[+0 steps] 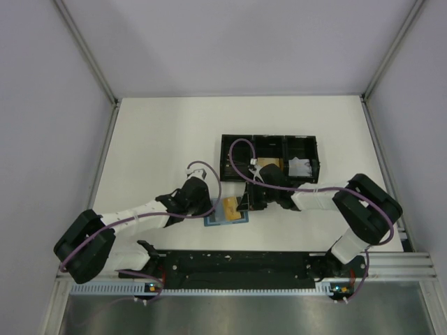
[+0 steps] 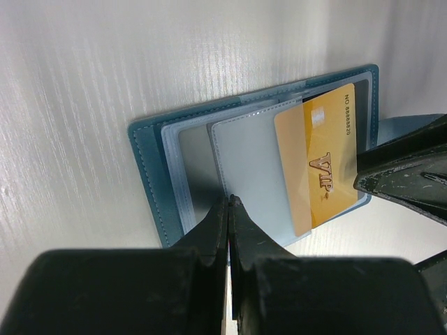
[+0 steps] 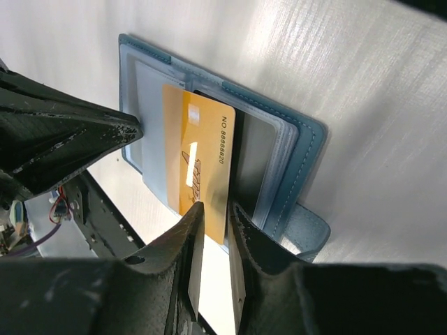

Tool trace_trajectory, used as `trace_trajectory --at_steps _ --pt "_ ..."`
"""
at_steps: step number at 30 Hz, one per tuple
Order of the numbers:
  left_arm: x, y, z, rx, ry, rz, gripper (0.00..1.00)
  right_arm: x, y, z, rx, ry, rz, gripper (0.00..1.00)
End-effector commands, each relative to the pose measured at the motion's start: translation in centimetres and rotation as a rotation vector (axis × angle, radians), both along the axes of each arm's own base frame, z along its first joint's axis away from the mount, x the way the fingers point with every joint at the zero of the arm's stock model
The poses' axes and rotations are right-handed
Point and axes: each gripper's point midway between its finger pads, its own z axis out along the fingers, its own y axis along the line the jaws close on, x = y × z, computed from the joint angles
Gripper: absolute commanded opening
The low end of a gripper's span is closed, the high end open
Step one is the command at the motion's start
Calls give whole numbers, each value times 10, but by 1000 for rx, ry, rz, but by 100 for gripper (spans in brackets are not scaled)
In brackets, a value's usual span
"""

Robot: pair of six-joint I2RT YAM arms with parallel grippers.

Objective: Take the credit cards out of the card holder
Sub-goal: Remove the credit card from the card holder.

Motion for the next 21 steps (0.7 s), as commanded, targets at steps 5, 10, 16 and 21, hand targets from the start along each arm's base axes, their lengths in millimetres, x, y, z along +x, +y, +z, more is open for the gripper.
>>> trace_trajectory --at_steps 5,10,16,21 --pt "-19 15 -18 54 61 -21 0 10 8 -3 26 -6 -7 24" --pt "-20 12 -20 44 72 -32 0 11 14 -2 61 0 1 25" --pt "-19 11 -20 44 72 -32 0 10 22 3 113 9 14 25" --pt "-18 13 -9 44 56 -28 0 12 26 7 139 6 16 25"
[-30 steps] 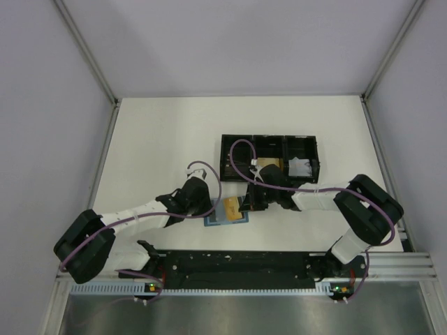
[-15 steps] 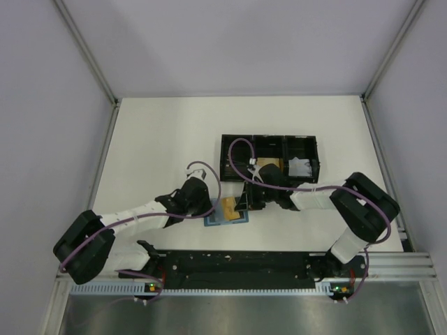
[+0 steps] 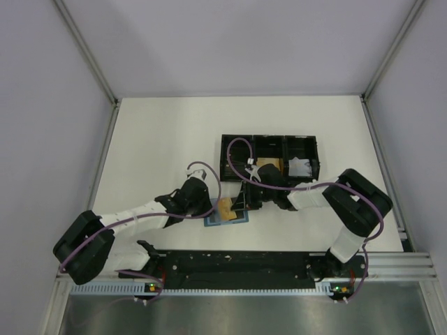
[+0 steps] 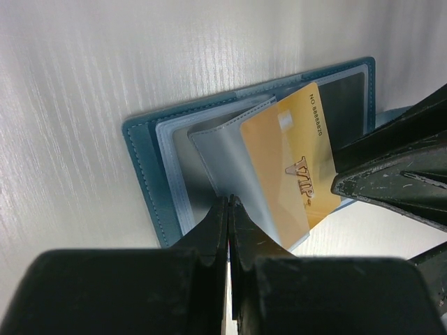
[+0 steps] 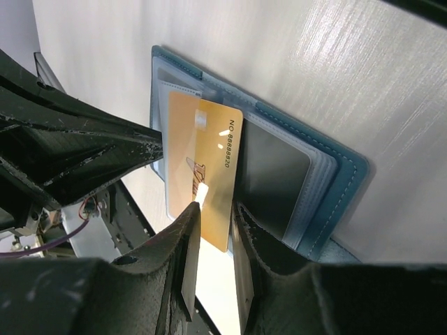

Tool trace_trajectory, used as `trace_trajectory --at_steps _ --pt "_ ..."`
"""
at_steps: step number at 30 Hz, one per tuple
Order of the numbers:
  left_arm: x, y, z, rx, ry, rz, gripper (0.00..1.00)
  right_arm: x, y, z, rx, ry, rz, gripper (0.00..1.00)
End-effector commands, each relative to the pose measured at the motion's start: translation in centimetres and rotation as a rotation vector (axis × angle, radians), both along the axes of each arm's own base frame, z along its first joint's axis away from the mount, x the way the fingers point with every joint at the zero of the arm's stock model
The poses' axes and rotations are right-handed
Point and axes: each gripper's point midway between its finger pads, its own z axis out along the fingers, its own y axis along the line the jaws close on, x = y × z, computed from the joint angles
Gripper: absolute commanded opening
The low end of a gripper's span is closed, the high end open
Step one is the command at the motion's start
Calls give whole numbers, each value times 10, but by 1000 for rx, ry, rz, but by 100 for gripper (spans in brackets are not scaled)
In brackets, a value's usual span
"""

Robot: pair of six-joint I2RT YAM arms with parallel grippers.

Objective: Take the credit cards out of the card holder
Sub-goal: Remove the credit card from the card holder.

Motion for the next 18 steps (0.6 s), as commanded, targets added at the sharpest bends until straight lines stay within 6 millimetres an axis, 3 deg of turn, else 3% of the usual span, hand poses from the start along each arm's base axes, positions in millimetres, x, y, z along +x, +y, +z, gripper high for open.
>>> trace_trajectory --at_steps 1,6,9,18 --pt "-14 15 -7 64 41 -12 0 10 5 5 29 -26 -13 25" --pt "-7 20 22 57 -24 9 2 11 2 0 10 -25 -20 25" --pt "-7 11 34 7 -37 -16 2 11 3 0 11 -26 -16 25" --pt "-4 -17 30 -50 -15 -77 1 11 2 0 6 -28 -18 25"
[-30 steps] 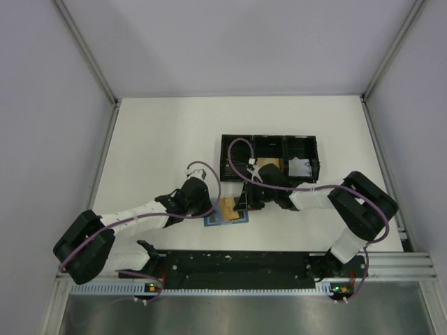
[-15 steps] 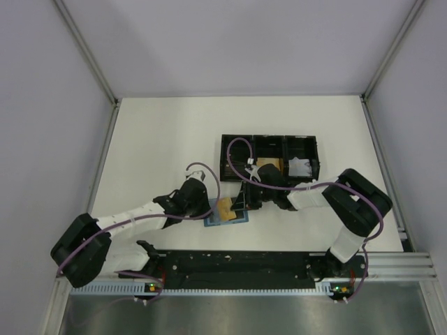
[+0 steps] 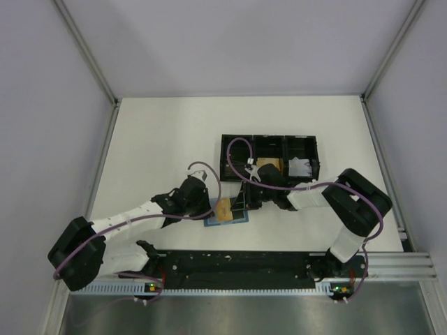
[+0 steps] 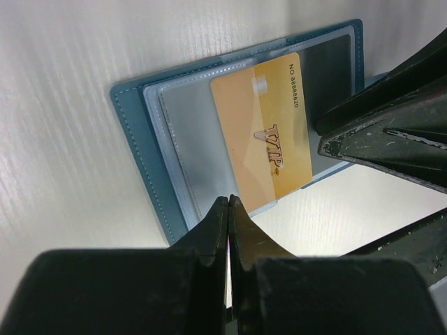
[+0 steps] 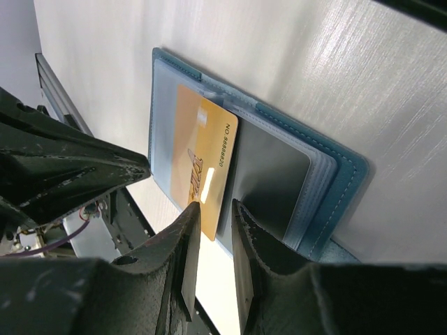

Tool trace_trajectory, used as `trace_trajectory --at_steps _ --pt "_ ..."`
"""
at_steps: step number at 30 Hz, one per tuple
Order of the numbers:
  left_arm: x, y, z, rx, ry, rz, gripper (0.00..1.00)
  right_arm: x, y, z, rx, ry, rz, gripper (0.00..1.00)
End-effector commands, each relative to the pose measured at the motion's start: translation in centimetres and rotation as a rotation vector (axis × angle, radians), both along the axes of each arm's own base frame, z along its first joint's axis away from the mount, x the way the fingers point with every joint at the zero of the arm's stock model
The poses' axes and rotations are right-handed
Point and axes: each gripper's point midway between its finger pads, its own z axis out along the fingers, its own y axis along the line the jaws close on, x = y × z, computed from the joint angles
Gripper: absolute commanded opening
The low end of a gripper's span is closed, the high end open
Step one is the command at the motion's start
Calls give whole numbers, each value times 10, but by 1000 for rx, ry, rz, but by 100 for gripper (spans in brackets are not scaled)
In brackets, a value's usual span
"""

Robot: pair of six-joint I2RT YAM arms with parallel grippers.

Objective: Take the credit cards out of the card holder
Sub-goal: Remove the credit card from the card holder.

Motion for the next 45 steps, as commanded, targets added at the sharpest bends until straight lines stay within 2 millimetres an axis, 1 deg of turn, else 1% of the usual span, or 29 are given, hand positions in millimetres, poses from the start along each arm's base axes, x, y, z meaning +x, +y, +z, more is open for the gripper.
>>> trace_trajectory --at_steps 1,4,7,10,15,18,20,22,24,27,30,31,33,35,37,38,39,40,42,45 --pt "13 -21 10 -47 -36 -35 0 10 1 0 -1 -30 -14 25" --pt "13 -21 -2 -23 -15 -34 0 10 1 -1 0 -29 -16 25" --pt "9 -21 -14 -15 16 -38 0 10 1 1 3 -28 -12 25" --pt "2 -17 -26 6 45 -37 0 10 2 1 5 -28 -10 25" --pt "-5 -13 -35 17 67 -34 0 10 4 1 15 -21 -8 24" --pt "-8 -9 -39 24 75 -28 0 9 6 4 33 -20 1 18" --pt "-9 -9 -39 25 77 -29 0 8 7 6 41 -19 5 11" --pt "-9 -8 -40 32 76 -26 0 8 5 7 35 -24 4 0" --pt "-9 -5 -40 44 71 -26 0 8 1 8 12 -34 3 0" --pt "-7 0 -40 60 57 -17 0 10 -11 12 -40 -62 -9 0" --pt "-10 2 -40 62 57 -18 0 14 -27 17 -84 -83 -33 0" --pt "-6 7 -41 80 38 1 0 16 -33 20 -104 -92 -40 0" --pt "-6 8 -39 79 34 3 0 17 -44 26 -145 -120 -47 0" --pt "-4 8 -33 66 13 12 0 18 -55 34 -205 -152 -49 0" --pt "-1 9 -21 45 -26 19 0 16 -67 44 -269 -184 -26 0" --pt "1 9 -11 32 -56 19 0 19 -72 53 -292 -214 -24 0" --pt "4 10 0 23 -87 21 4 19 -78 60 -325 -232 -21 0" --pt "6 12 10 25 -114 26 8 23 -81 71 -347 -268 -20 0" --pt "15 18 39 25 -199 42 21 28 -95 88 -421 -320 -12 0" --pt "25 30 77 48 -304 63 41 38 -109 113 -513 -410 28 0"
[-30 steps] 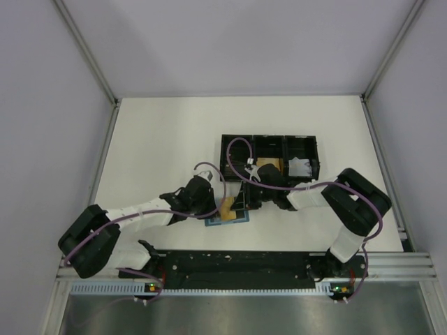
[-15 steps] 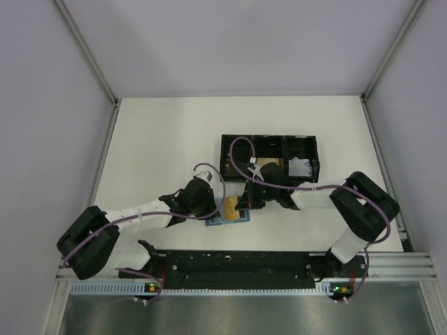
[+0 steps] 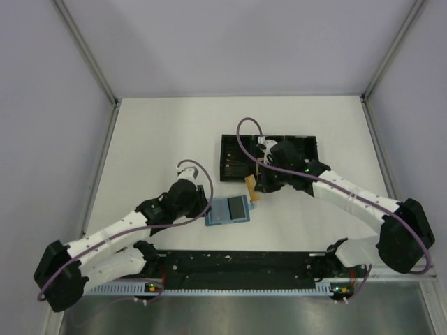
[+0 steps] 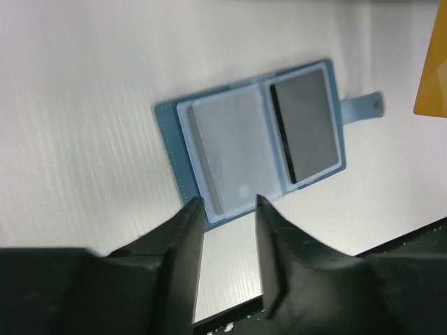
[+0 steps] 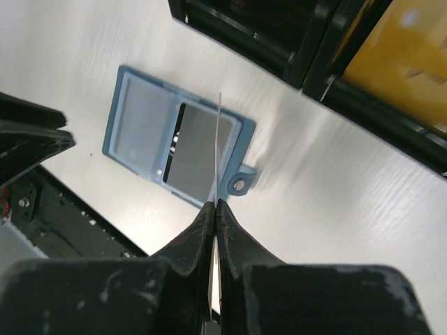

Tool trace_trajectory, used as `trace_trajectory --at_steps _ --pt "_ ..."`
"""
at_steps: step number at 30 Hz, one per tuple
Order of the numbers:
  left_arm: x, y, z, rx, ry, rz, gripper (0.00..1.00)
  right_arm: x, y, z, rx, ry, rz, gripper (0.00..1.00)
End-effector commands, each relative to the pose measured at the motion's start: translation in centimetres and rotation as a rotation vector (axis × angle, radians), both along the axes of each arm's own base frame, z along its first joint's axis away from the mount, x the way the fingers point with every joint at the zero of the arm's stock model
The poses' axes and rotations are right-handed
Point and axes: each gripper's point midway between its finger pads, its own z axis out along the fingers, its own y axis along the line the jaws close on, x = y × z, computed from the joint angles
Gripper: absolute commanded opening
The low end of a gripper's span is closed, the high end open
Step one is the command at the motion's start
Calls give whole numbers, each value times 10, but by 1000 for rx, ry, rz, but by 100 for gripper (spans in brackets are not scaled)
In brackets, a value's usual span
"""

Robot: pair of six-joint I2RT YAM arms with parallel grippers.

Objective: Take the credit cards out of the card holder
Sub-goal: Remove the credit card from the card holder, then place the credit card in the storage box.

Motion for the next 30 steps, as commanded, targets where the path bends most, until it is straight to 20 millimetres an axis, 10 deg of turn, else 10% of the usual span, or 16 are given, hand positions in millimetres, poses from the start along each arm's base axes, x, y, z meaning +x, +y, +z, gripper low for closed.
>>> trace_trajectory --at_steps 1,6,11,30 --pt "23 22 67 57 -200 50 51 13 -35 44 -202 -154 63 0" --pt "37 55 145 160 -382 83 82 30 -42 74 -313 -275 177 0" --pt "49 84 204 251 -527 117 91 56 -54 88 -474 -387 261 0" --pt "54 139 201 330 -708 323 99 122 -49 21 -851 -438 863 0"
